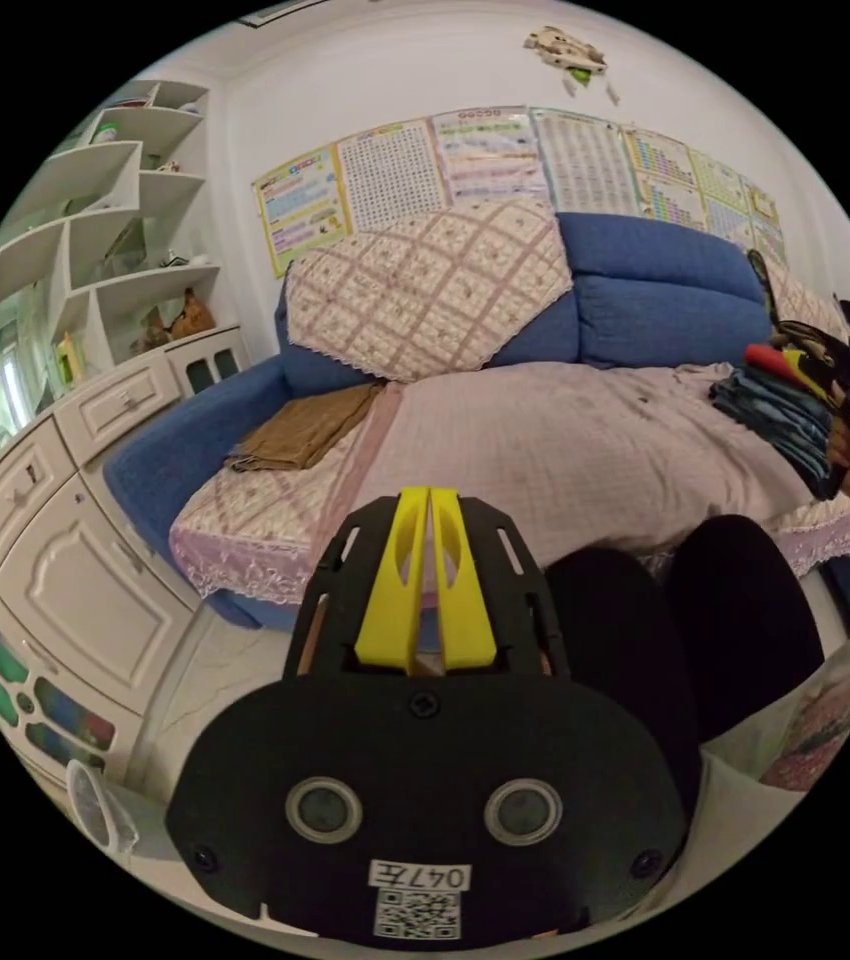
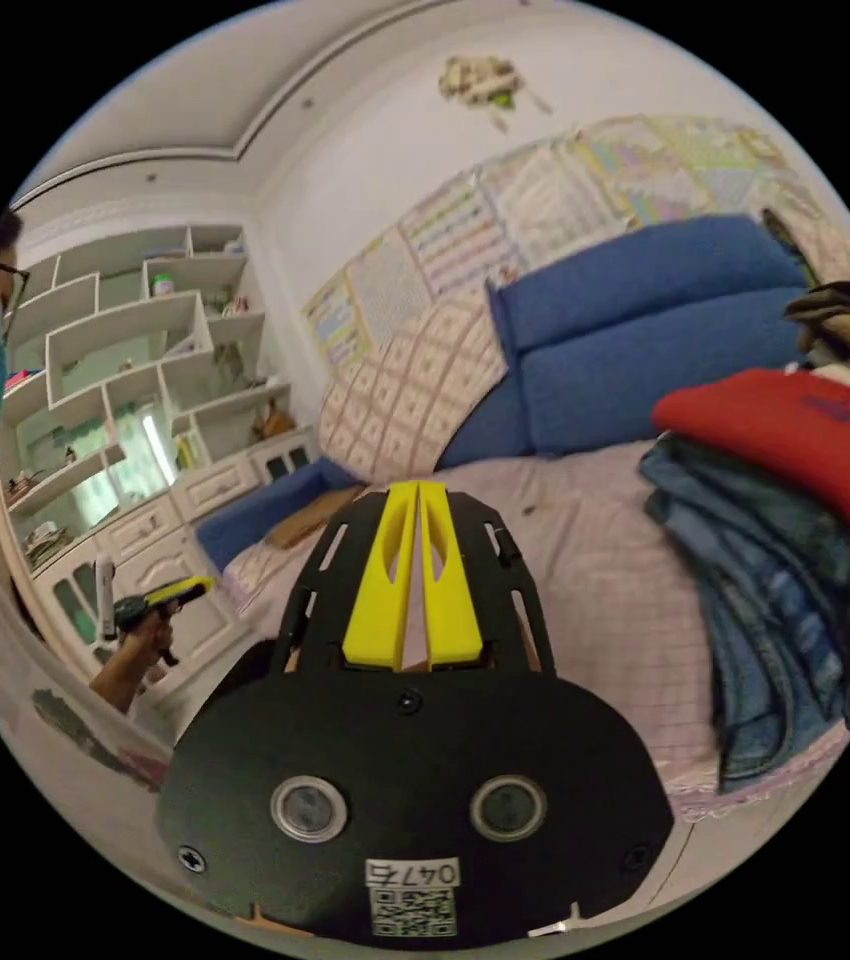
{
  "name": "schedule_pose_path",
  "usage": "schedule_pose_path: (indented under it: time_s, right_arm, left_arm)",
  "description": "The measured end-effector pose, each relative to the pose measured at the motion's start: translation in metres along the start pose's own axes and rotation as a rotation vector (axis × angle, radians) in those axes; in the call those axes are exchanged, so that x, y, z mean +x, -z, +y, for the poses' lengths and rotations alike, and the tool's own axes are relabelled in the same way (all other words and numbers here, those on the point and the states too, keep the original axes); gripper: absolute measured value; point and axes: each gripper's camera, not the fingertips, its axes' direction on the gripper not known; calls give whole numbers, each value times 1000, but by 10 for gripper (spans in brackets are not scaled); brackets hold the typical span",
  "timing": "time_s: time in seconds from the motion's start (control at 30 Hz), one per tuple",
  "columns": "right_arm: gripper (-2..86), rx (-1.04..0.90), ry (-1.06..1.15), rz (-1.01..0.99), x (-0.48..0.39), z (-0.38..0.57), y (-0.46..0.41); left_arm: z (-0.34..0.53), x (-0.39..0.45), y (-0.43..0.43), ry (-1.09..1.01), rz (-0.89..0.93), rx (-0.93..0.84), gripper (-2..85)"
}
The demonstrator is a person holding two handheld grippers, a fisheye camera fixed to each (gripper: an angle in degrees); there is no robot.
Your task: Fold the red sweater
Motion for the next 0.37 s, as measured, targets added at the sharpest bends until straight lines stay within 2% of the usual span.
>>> schedule_pose_path:
  time_s: [0.07, 0.23, 0.37]
  right_arm:
    - [-13, -138, 47, -87, -28, -11, -69]
    - [-12, -194, 152, -105, -76, -29, -143]
    - [-12, -230, 132, -74, -86, -21, -194]
  left_arm:
    - [-23, -23, -6, 60, 2, -12, -5]
    - [-80, -77, -47, 245, 54, -48, 26]
    - [-151, -104, -109, 208, -93, -95, 93]
